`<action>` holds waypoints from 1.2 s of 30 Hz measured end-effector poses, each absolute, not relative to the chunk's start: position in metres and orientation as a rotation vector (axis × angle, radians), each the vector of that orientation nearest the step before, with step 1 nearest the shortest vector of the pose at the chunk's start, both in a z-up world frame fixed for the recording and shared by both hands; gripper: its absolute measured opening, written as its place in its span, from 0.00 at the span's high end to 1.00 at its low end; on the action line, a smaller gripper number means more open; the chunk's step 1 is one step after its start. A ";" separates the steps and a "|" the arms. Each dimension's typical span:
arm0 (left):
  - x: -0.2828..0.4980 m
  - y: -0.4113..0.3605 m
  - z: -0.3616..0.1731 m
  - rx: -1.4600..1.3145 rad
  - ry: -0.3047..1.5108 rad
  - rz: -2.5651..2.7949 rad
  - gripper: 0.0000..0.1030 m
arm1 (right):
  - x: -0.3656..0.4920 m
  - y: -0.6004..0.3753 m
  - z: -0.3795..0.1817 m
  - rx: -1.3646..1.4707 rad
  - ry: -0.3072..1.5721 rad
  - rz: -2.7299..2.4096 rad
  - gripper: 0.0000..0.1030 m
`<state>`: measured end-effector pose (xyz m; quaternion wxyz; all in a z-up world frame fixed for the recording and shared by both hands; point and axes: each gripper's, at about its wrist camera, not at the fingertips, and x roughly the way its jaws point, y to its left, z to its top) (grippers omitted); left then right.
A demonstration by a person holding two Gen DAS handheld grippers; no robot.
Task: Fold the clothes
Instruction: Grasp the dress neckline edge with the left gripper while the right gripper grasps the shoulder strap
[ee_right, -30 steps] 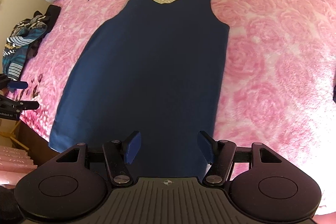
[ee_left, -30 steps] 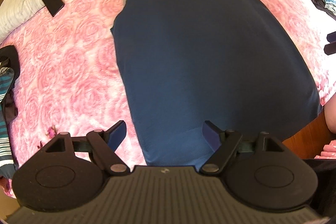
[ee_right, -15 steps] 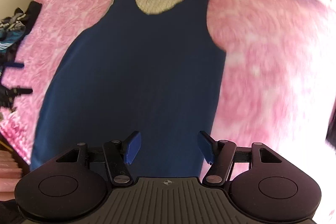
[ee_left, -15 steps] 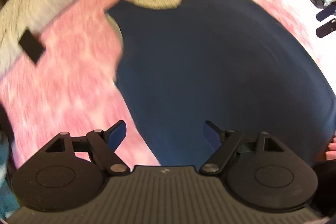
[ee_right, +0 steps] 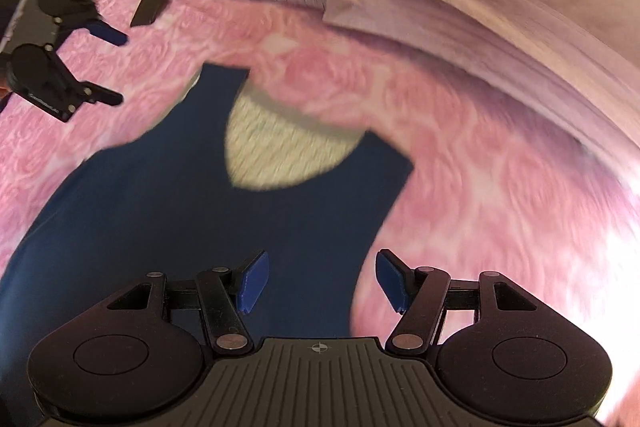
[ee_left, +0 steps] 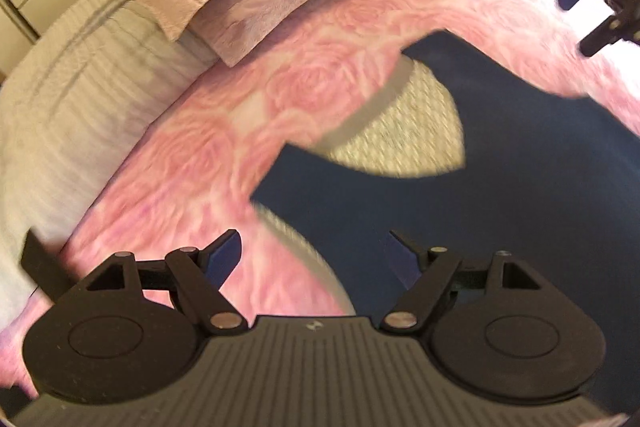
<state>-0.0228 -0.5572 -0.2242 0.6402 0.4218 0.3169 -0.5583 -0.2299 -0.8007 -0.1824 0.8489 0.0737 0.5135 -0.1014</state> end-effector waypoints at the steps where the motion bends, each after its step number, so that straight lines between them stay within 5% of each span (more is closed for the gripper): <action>1: -0.013 -0.567 -0.230 0.940 0.732 -1.288 0.27 | -0.221 -0.813 -0.191 0.151 1.076 -0.194 0.39; 17: 0.053 -0.628 -0.298 0.978 0.836 -1.355 0.48 | -0.149 -0.933 -0.265 0.158 1.094 -0.118 0.40; 19: 0.056 -0.629 -0.302 0.976 0.852 -1.354 0.53 | -0.145 -0.939 -0.269 0.176 1.106 -0.104 0.51; 27: 0.062 -0.635 -0.317 0.978 0.893 -1.361 0.53 | -0.134 -0.944 -0.289 0.211 1.152 -0.072 0.53; 29: 0.063 -0.636 -0.317 0.975 0.897 -1.365 0.55 | -0.135 -0.947 -0.290 0.237 1.151 -0.087 0.68; 31: 0.062 -0.635 -0.316 0.971 0.902 -1.379 0.66 | -0.135 -0.951 -0.289 0.279 1.158 -0.092 0.91; 34: 0.059 -0.634 -0.312 0.962 0.899 -1.392 0.98 | -0.136 -0.948 -0.281 0.294 1.165 -0.065 0.94; 36: 0.056 -0.630 -0.304 0.960 0.871 -1.383 0.99 | -0.139 -0.940 -0.271 0.276 1.152 -0.055 0.95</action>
